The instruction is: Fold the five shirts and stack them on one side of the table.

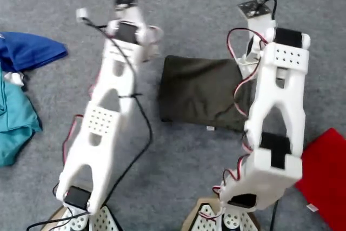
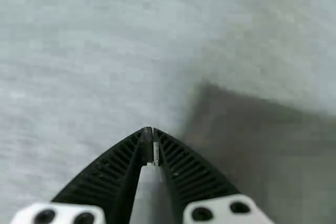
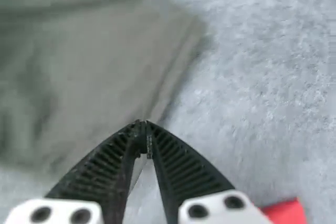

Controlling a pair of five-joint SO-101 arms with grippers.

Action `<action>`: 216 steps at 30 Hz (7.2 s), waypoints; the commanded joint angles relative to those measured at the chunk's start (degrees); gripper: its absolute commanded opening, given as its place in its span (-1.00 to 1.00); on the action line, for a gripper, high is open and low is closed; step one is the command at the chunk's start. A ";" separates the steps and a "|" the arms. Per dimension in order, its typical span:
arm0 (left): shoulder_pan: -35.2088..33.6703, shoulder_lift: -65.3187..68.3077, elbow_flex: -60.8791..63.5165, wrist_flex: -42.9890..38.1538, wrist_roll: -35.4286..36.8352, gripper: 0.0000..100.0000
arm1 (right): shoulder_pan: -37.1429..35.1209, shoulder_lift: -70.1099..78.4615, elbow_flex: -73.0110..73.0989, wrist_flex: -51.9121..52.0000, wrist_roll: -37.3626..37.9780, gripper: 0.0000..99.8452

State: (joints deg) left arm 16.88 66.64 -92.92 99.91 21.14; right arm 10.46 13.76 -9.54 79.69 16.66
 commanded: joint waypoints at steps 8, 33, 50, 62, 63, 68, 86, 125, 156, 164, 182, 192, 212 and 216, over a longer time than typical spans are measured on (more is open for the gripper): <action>8.09 1.89 -2.64 -13.89 0.88 -0.96 | 1.19 15.96 -1.45 -18.20 -0.62 -0.99; 0.35 10.42 -1.05 -21.63 0.79 -0.96 | 0.31 19.47 -5.49 -18.55 -0.26 -0.99; -3.78 4.09 -2.90 -9.41 -3.52 -0.94 | -0.04 -2.15 -4.70 -0.44 -1.14 -0.97; -3.16 -3.30 -0.26 0.97 -3.52 -0.53 | -5.49 -3.12 12.26 -4.66 -6.24 -0.46; -2.81 -3.65 0.88 0.97 -3.60 -0.53 | -5.23 -2.86 13.41 -6.86 -6.86 -0.46; -2.37 -6.02 8.09 0.97 -3.60 -0.53 | -4.62 1.54 14.46 -12.57 -7.30 -0.46; -2.90 -8.75 14.86 0.97 -3.69 -0.54 | -4.62 26.42 -9.01 0.44 -7.56 -0.92; -11.16 -13.58 15.38 0.97 -10.64 -0.54 | 37.05 18.24 -23.08 22.42 1.49 -0.99; -11.96 -15.16 20.84 0.97 -8.88 -0.54 | 70.11 6.20 -17.01 18.64 22.86 -0.99; -12.04 -19.38 21.27 0.97 -9.05 -0.54 | 72.57 8.48 -17.36 15.91 26.46 -0.99; -16.79 -20.79 21.36 0.97 -12.75 -0.54 | 75.56 14.11 -31.08 22.68 27.25 -0.06; -27.08 -25.36 21.19 0.97 -15.21 -0.54 | 65.10 -2.07 -17.27 22.68 27.08 -0.53; -66.90 -25.45 17.49 -2.64 -32.09 -0.70 | 11.47 -16.57 3.91 22.33 4.75 -0.99; -71.12 -19.91 18.46 -4.84 -35.78 -0.91 | 5.14 -14.73 4.09 22.33 3.52 -0.99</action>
State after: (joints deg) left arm -51.87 45.01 -73.14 97.01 -11.65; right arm 20.13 -1.27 -5.32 101.23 21.23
